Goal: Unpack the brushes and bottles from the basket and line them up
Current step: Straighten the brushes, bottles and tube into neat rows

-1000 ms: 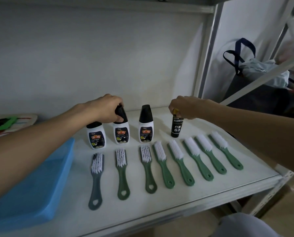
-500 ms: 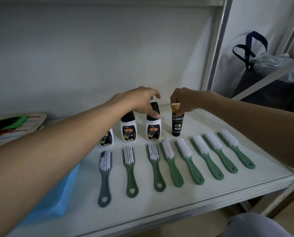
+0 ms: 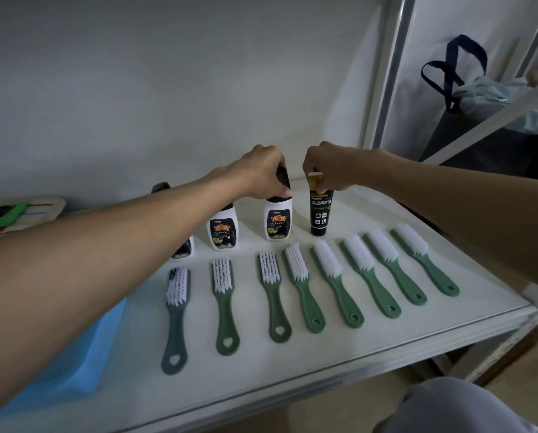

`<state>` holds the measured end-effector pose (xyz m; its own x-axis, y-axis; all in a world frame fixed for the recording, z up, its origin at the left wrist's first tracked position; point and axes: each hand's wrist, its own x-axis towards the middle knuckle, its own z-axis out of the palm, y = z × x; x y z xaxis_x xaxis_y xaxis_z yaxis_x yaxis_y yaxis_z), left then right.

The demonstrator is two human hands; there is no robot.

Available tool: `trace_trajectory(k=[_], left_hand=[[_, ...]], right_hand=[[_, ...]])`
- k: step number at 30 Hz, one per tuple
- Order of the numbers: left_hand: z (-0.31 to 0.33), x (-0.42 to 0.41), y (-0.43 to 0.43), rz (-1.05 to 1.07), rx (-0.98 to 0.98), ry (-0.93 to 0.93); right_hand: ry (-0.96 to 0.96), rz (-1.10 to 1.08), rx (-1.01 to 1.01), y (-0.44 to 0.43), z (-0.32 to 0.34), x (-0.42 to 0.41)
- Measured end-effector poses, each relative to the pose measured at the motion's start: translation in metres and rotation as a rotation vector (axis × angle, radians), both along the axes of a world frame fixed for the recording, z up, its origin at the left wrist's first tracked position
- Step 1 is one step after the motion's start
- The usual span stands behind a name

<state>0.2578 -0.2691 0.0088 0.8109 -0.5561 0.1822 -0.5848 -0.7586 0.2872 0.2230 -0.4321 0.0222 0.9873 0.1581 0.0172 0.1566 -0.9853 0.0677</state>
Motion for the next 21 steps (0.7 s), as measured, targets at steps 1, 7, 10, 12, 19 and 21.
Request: trace_trajectory(k=[1, 7, 10, 12, 19, 21], left_hand=[[-0.001, 0.000, -0.001, -0.004, -0.001, 0.001], [-0.006, 0.003, -0.005, 0.021, 0.009, 0.004], [-0.007, 0.001, -0.004, 0.033, 0.042, -0.004], [-0.006, -0.003, -0.002, 0.039, 0.074, -0.008], [0.015, -0.063, 0.059, 0.018, -0.139, -0.110], [0.010, -0.102, 0.113, 0.113, -0.088, -0.222]], right_hand=[[0.002, -0.006, -0.002, 0.000, 0.000, 0.000], [0.011, -0.035, -0.001, -0.003, -0.004, -0.001], [0.027, -0.062, -0.001, -0.006, -0.005, -0.004], [0.025, -0.071, -0.015, -0.006, -0.006, -0.008], [-0.066, -0.041, 0.031, -0.003, 0.008, -0.071], [-0.048, -0.014, 0.093, -0.003, 0.011, -0.110]])
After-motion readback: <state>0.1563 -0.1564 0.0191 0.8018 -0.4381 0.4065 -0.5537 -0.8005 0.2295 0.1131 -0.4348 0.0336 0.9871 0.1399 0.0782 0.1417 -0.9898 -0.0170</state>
